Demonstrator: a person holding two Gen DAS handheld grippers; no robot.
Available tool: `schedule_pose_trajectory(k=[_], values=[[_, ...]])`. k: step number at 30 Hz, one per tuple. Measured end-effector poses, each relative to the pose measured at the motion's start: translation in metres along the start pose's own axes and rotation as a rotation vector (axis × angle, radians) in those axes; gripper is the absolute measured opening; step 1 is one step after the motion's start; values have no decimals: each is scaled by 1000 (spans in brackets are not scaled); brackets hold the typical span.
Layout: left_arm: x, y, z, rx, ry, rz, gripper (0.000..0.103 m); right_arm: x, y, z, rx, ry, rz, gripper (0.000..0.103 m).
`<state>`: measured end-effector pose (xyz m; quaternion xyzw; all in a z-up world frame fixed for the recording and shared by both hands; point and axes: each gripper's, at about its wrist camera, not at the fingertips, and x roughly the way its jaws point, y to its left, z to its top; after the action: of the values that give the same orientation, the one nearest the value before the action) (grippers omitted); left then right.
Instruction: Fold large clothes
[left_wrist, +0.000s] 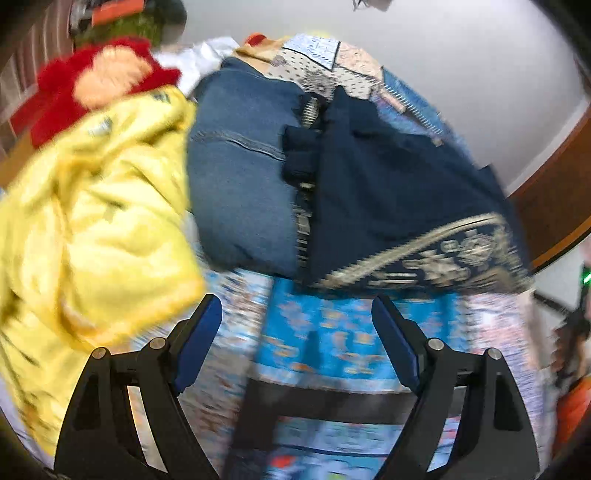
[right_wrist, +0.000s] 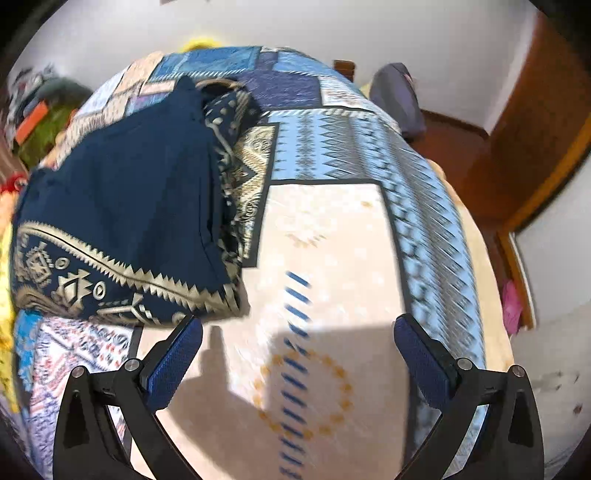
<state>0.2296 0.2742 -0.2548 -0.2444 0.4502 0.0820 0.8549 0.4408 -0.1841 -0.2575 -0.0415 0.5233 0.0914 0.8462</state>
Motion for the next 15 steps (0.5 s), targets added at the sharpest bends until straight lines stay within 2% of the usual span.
schedule_pose_trajectory(k=[2, 5, 11, 13, 15], values=[[5, -8, -2, -54, 22, -91, 84, -16, -3, -3, 13, -20, 30, 103], [13, -20, -2, -96, 40, -187, 84, -41, 3, 0, 6, -62, 67, 103], [49, -33, 0, -229, 107, -377, 84, -72, 39, 9, -42, -134, 157, 103], [62, -33, 2, -253, 121, -386, 83, -75, 52, 10, -63, -144, 185, 103], [79, -34, 7, -259, 134, -348, 79, -74, 67, 12, -87, -143, 204, 103]])
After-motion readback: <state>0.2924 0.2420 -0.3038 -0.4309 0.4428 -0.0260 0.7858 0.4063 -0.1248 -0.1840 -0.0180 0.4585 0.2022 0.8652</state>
